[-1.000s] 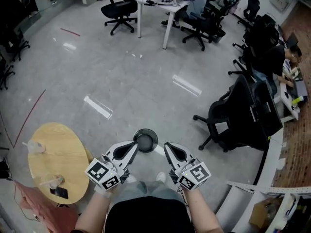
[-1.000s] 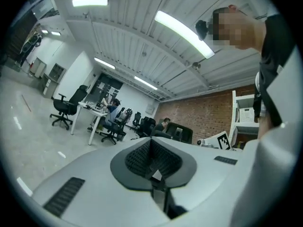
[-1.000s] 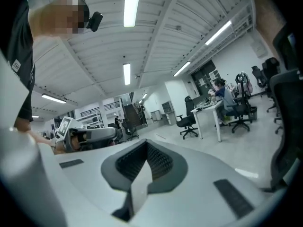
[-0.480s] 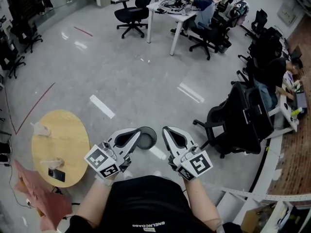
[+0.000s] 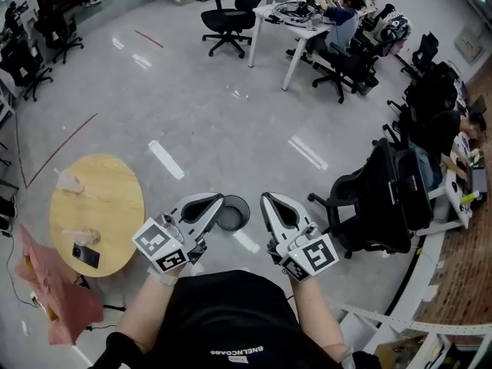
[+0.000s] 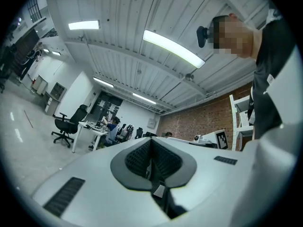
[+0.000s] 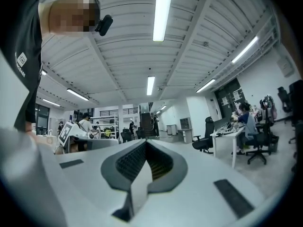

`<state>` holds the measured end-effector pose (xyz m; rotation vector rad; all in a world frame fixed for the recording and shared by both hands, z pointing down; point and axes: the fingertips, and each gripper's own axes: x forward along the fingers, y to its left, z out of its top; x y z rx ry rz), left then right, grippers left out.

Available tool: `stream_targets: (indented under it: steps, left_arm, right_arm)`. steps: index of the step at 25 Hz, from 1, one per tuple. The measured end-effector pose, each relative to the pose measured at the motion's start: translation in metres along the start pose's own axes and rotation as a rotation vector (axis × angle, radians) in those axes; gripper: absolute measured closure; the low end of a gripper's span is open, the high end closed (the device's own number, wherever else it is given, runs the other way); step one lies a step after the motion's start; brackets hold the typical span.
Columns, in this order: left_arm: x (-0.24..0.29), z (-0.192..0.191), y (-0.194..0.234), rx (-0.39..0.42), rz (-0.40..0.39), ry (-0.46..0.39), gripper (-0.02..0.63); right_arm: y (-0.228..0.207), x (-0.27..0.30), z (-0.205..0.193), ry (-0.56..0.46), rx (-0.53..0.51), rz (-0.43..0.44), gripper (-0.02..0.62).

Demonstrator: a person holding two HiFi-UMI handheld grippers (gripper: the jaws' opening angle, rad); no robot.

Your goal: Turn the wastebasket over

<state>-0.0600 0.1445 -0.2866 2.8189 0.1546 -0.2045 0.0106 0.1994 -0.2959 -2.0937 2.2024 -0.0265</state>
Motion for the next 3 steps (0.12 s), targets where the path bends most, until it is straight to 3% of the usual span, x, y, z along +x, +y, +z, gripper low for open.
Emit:
stream_targets:
  steps: [3]
  left_arm:
    - [-0.0135,0.0114,0.0010,-0.016,0.002,-0.011,0.592]
  right_arm:
    - [0.0117,0.0050,0.0083,-0.003,-0.003,-0.003,0.586]
